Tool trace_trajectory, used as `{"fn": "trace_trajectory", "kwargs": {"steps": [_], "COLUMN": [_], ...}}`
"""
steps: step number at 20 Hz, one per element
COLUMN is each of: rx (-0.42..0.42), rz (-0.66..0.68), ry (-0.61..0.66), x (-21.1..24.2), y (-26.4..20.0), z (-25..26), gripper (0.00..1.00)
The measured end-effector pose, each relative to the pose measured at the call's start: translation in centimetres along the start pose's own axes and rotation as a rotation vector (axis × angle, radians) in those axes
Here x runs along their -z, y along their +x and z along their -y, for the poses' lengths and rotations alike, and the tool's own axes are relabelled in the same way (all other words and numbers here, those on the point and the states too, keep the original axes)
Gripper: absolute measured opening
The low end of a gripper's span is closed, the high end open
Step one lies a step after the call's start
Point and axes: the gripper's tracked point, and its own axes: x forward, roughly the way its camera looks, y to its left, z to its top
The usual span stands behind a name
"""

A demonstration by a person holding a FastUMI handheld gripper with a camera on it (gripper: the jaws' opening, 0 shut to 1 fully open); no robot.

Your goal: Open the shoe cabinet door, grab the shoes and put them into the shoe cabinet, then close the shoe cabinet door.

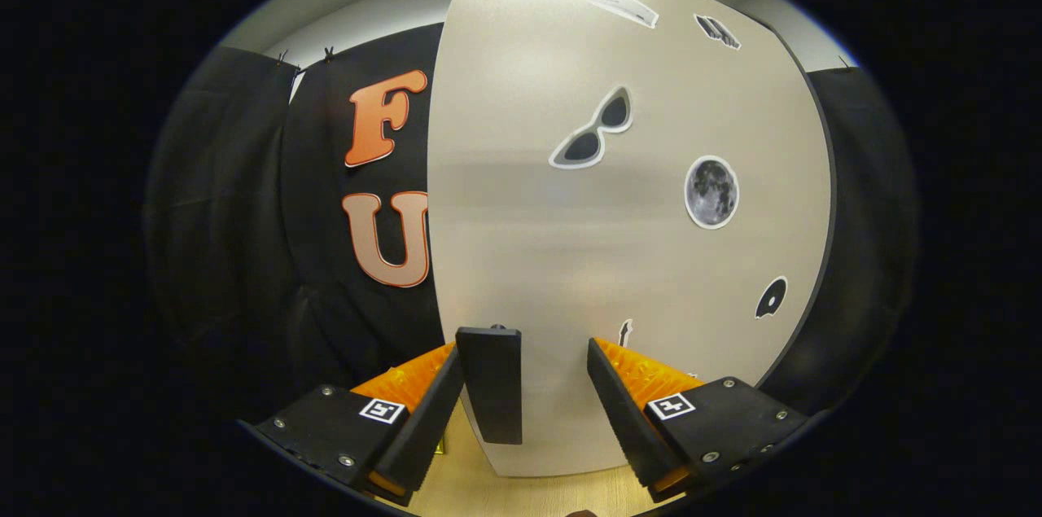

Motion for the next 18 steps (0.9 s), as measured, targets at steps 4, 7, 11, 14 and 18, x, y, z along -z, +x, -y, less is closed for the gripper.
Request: {"fn": "trace_trajectory", "kwargs": {"steps": [4,7,11,14,18], "rx": [0.011,0.039,0.090,0.149,0.186], "rz": [0.035,0.086,0.144,0.183,0.196], "ry": [-0.021,-0.047,-0.051,-0.058,-0.052], "x": [-3.6,-6.8,-10.4,-11.9,-12.2], "y": [-4.4,-8.4,-13.9,-17.1,-19.8], "z": [1.0,2.6,4.8,7.1,9.2], "gripper": [0.93,0.93,0.93,0.93,0.92]}}
